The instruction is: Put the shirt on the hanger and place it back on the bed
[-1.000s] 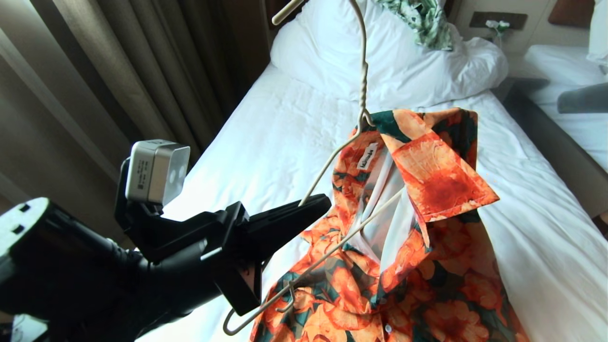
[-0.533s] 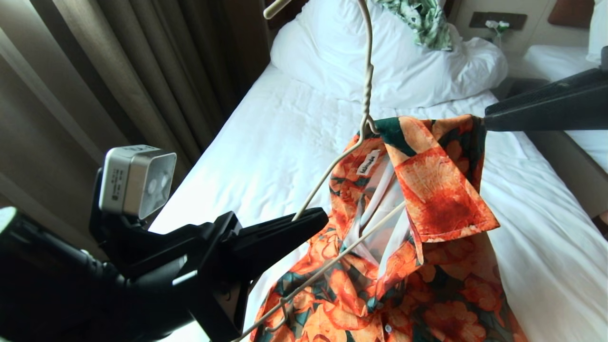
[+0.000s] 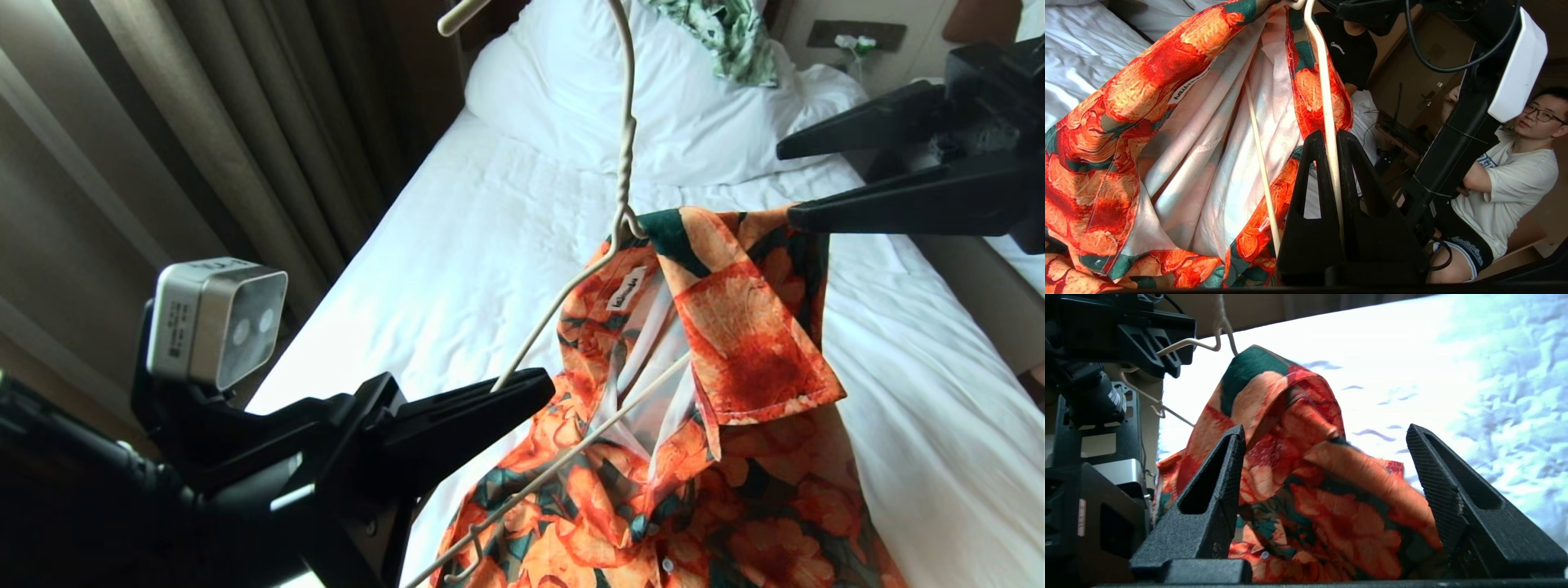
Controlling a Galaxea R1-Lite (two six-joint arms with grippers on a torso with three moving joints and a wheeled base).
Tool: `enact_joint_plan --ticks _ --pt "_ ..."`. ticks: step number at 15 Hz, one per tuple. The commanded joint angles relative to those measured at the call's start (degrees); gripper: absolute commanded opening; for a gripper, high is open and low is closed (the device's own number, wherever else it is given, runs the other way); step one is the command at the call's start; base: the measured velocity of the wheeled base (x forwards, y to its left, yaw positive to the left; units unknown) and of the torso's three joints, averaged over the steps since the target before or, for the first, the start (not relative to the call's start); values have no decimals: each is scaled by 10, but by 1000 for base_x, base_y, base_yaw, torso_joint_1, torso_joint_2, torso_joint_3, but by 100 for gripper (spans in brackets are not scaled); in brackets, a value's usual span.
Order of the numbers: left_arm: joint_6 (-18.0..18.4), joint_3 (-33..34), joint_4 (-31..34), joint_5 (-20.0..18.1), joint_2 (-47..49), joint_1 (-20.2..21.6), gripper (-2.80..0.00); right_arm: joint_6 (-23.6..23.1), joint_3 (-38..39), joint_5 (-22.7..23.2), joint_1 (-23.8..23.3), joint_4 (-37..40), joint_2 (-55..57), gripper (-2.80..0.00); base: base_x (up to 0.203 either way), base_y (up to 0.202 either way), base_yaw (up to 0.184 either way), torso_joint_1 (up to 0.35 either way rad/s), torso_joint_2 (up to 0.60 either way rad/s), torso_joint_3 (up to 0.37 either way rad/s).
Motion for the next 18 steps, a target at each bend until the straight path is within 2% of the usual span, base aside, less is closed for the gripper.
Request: enact_joint_plan --ticks 1,10,15,16,18 --pt "-2 0 -5 -2 -3 -1 -280 -10 -12 10 3 1 31 0 0 0 0 0 0 0" --pt "-2 -1 -5 -2 -3 -26 -280 -25 -35 87 11 0 100 0 0 0 0 0 0 0" --pt "-2 -5 -5 -2 -3 -42 -280 -43 -31 93 33 6 107 0 0 0 0 0 0 0" --pt "-2 -7 -5 -2 -3 -43 -280 -47 -28 94 35 6 104 -280 0 0 0 0 0 0" --pt "-2 -7 -5 -2 -4 -45 -280 -47 -20 96 42 7 98 -280 0 0 0 0 0 0"
